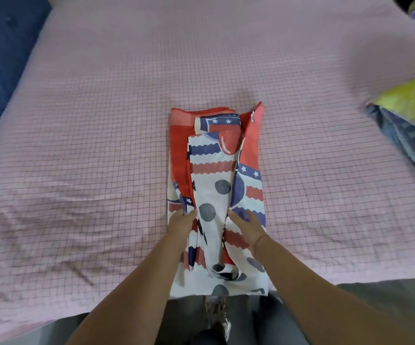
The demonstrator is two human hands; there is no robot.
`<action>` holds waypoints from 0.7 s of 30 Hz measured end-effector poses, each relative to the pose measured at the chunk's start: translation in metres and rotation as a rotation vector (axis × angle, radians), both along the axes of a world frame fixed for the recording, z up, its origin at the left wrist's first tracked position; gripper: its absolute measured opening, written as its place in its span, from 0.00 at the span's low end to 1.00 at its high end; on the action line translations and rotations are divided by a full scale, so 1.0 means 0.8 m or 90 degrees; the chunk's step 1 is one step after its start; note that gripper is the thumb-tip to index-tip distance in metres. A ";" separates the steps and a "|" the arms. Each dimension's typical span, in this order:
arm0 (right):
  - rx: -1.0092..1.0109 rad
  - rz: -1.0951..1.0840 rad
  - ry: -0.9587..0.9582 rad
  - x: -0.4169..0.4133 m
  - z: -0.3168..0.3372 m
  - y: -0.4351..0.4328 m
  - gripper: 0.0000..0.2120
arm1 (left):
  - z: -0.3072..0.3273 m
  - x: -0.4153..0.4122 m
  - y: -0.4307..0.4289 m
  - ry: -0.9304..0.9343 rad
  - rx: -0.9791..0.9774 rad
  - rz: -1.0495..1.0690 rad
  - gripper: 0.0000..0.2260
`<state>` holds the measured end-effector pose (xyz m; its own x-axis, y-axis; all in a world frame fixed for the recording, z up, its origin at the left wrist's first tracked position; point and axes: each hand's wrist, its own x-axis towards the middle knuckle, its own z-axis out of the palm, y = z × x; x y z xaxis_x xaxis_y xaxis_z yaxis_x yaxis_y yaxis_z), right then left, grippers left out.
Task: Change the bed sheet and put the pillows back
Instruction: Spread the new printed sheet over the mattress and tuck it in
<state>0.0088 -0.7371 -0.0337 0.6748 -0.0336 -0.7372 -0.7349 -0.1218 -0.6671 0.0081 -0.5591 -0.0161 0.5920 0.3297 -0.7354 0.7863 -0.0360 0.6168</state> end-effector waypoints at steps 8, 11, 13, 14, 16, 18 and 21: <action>0.048 0.078 -0.007 -0.021 -0.030 0.005 0.52 | -0.014 -0.022 -0.027 0.025 -0.133 0.036 0.21; 0.161 0.061 -0.039 -0.029 -0.021 -0.004 0.44 | -0.002 -0.032 -0.049 0.013 -0.223 0.080 0.14; 0.262 0.043 -0.050 -0.031 -0.006 -0.010 0.35 | -0.002 -0.034 -0.064 -0.011 -0.312 0.088 0.15; 0.282 0.057 -0.050 -0.033 -0.001 -0.015 0.35 | 0.003 -0.033 -0.075 -0.019 -0.344 0.073 0.16; 0.276 0.091 -0.065 -0.031 0.017 -0.032 0.36 | 0.013 -0.026 -0.102 -0.029 -0.350 0.041 0.20; 0.290 0.076 -0.084 -0.024 0.042 -0.060 0.34 | 0.023 -0.015 -0.131 -0.030 -0.344 0.010 0.27; 0.301 0.053 -0.103 -0.012 0.069 -0.121 0.26 | 0.042 0.005 -0.186 -0.069 -0.369 -0.055 0.29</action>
